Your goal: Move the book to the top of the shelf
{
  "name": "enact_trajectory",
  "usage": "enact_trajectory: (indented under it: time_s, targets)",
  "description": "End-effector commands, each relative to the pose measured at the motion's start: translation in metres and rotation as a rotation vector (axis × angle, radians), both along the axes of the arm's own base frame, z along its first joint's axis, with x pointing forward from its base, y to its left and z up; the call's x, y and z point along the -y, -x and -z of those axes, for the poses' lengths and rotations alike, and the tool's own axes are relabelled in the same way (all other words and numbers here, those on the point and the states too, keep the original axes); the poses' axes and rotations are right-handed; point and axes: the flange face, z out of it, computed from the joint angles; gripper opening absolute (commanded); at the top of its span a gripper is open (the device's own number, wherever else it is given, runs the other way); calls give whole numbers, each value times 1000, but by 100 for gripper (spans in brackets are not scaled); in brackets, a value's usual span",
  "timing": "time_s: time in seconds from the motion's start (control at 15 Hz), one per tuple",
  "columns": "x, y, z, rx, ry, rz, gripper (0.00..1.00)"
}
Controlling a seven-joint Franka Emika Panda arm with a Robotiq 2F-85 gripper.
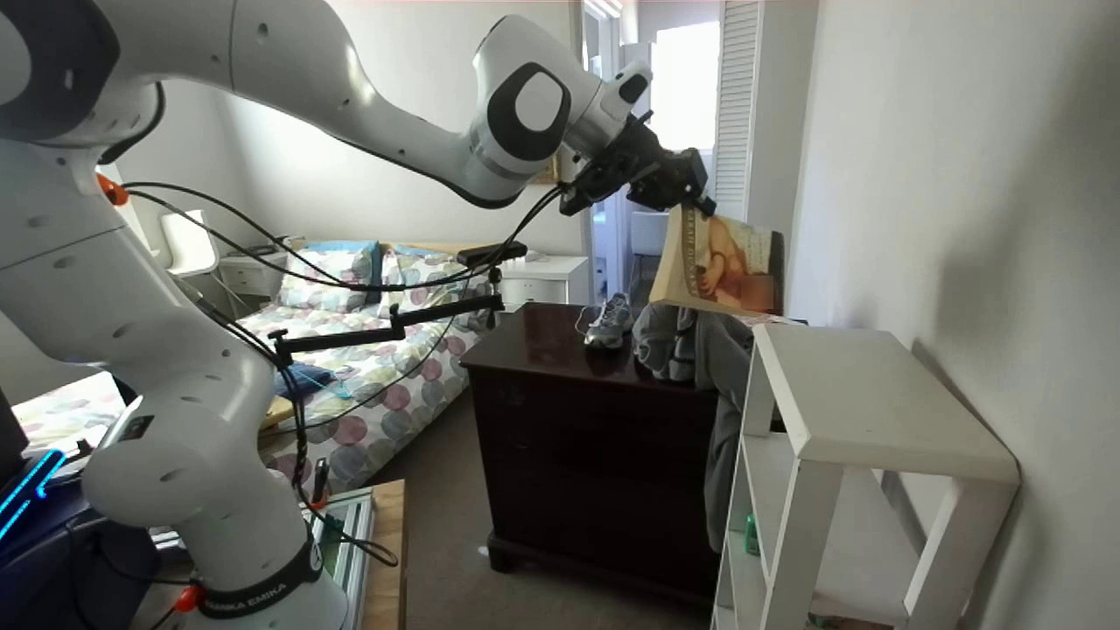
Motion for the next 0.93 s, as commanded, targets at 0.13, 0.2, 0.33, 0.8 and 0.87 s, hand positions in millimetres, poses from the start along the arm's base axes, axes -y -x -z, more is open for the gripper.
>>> enact_trajectory:
  time_s: [0.13, 0.2, 0.33, 0.8, 0.87]
  targets:
    - [77, -24, -27, 101, 227, 148, 6]
    - [87, -28, -26, 107, 273, 169, 6]
    - [95, -36, -19, 104, 335, 190, 6]
    - [83, -67, 36, 77, 443, 194, 6]
    - [82, -71, 45, 68, 449, 190, 6]
